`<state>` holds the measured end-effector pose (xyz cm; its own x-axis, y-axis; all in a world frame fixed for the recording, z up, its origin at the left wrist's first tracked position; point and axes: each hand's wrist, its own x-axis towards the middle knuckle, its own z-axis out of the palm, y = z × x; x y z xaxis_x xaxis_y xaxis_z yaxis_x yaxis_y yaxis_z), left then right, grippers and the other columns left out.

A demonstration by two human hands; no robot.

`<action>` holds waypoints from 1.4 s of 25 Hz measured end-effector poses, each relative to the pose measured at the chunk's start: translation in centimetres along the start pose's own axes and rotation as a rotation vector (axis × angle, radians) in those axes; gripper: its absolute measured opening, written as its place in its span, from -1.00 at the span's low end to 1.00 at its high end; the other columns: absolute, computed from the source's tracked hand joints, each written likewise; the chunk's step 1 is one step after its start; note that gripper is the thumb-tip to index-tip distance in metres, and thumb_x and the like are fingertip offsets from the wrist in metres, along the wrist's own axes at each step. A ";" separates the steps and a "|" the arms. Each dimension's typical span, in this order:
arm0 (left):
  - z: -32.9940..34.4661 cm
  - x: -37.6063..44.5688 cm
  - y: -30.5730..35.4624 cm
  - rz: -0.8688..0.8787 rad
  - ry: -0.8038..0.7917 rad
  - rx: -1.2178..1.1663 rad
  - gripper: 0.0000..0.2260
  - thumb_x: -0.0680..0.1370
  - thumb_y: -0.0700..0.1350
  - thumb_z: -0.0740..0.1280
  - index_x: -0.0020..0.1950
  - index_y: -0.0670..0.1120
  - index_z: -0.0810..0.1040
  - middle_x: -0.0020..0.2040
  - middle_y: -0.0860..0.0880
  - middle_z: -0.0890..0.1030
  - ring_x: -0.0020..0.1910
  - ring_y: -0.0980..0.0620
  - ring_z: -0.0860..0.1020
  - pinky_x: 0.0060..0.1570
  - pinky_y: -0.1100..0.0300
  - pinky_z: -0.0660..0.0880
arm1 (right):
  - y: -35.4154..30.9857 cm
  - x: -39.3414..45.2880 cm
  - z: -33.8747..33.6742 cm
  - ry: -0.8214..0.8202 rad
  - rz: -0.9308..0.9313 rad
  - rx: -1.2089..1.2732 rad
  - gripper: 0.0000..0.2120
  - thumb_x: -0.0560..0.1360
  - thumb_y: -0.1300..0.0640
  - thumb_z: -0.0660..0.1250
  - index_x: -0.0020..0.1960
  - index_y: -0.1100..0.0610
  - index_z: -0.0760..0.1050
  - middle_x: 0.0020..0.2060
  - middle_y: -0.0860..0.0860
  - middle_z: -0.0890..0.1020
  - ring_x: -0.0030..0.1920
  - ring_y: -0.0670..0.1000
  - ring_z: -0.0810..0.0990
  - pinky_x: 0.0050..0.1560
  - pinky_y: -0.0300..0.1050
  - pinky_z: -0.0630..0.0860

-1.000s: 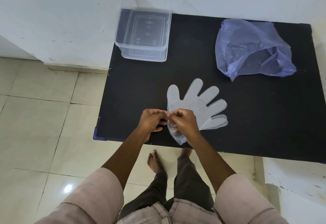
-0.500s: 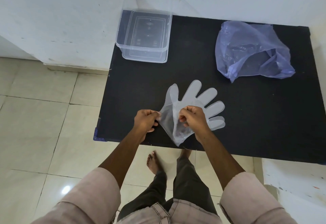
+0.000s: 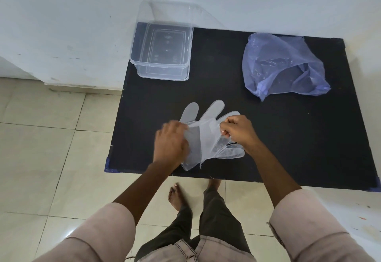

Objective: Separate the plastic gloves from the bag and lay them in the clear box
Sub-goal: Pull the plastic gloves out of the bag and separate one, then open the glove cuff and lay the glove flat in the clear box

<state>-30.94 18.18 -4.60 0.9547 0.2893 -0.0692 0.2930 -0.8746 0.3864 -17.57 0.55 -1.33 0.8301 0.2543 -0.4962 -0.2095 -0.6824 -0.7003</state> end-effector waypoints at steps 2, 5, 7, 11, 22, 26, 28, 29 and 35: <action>1.1 -0.8 1.6 0.186 -0.140 0.046 -0.67 0.53 -0.03 0.33 0.28 -0.03 0.51 0.29 -0.08 0.53 0.26 -0.10 0.47 0.32 -0.03 0.35 | -0.1 0.1 0.1 -0.024 -0.015 -0.024 -0.83 0.33 0.24 0.32 -0.34 0.36 0.54 -0.55 -0.02 0.57 -0.53 -0.19 0.52 -0.35 -0.22 0.48; 2.6 -0.9 1.7 0.089 -0.300 0.097 -0.54 0.57 0.06 0.30 0.44 -0.03 0.36 0.43 -0.09 0.40 0.40 -0.12 0.37 0.43 -0.02 0.24 | -0.4 0.2 0.1 -0.054 -0.041 -0.044 -0.82 0.32 0.24 0.32 -0.33 0.39 0.52 -0.51 0.03 0.59 -0.50 -0.18 0.54 -0.26 -0.12 0.52; 3.1 -1.0 1.3 0.053 -0.308 0.094 -0.50 0.56 0.08 0.30 0.46 -0.03 0.32 0.45 -0.09 0.36 0.40 -0.13 0.35 0.42 -0.03 0.27 | -0.7 0.4 -0.5 -0.066 -0.063 -0.061 -0.81 0.31 0.22 0.31 -0.34 0.37 0.52 -0.48 0.07 0.60 -0.46 -0.11 0.55 -0.24 -0.09 0.52; 3.0 -1.1 1.5 0.055 -0.307 0.087 -0.49 0.55 0.09 0.31 0.46 -0.02 0.31 0.46 -0.08 0.35 0.42 -0.14 0.32 0.42 -0.04 0.26 | -1.9 0.8 -3.6 -0.029 -0.070 -0.070 -0.82 0.33 0.18 0.33 -0.35 0.30 0.55 -0.46 0.07 0.59 -0.44 -0.09 0.53 -0.35 -0.23 0.50; 2.2 -0.7 1.6 0.078 -0.366 0.129 -0.52 0.55 0.07 0.31 0.43 -0.03 0.32 0.44 -0.11 0.33 0.42 -0.17 0.32 0.38 -0.08 0.35 | -8.7 -0.8 -12.1 0.024 -0.180 -0.338 -0.81 0.41 0.24 0.34 -0.37 0.24 0.52 -0.35 0.23 0.62 -0.35 0.01 0.55 -0.31 -0.23 0.47; 1.3 -0.2 1.8 0.079 -0.451 0.160 -0.45 0.52 0.08 0.36 0.45 -0.04 0.30 0.46 -0.11 0.33 0.43 -0.18 0.31 0.37 -0.11 0.35 | -11.5 -2.4 -14.0 -0.052 -0.224 -0.429 -0.81 0.38 0.31 0.31 -0.40 0.28 0.45 -0.43 0.20 0.45 -0.41 0.03 0.39 -0.33 -0.15 0.37; -0.1 0.8 2.8 0.063 -0.505 0.169 -0.48 0.51 0.10 0.37 0.41 -0.03 0.36 0.42 -0.09 0.39 0.38 -0.15 0.38 0.35 -0.07 0.38 | -12.6 -3.1 -14.7 -0.122 -0.268 -0.485 -0.82 0.41 0.34 0.29 -0.37 0.32 0.45 -0.41 0.19 0.39 -0.36 0.08 0.32 -0.29 -0.10 0.29; -1.2 1.6 3.6 0.045 -0.460 0.089 -0.55 0.52 0.09 0.35 0.37 -0.02 0.41 0.38 -0.08 0.43 0.32 -0.10 0.44 0.32 -0.02 0.41 | -13.2 -3.5 -14.9 -0.152 -0.283 -0.512 -0.82 0.42 0.35 0.28 -0.36 0.33 0.46 -0.39 0.19 0.39 -0.32 0.10 0.31 -0.26 -0.08 0.29; -12.2 6.8 10.8 0.184 0.135 -0.650 -0.70 0.43 0.08 0.43 0.12 0.03 0.59 0.08 0.04 0.59 -0.04 0.11 0.55 -0.04 0.24 0.53 | -16.6 -5.4 -14.8 -0.211 -0.337 -0.675 -0.80 0.41 0.27 0.35 -0.38 0.14 0.49 -0.40 0.02 0.51 -0.37 -0.09 0.44 -0.33 -0.33 0.37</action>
<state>-21.90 15.44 10.36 0.9589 0.2413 0.1494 -0.0039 -0.5152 0.8570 -10.91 0.31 20.55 0.6630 0.6007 -0.4468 0.4523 -0.7969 -0.4003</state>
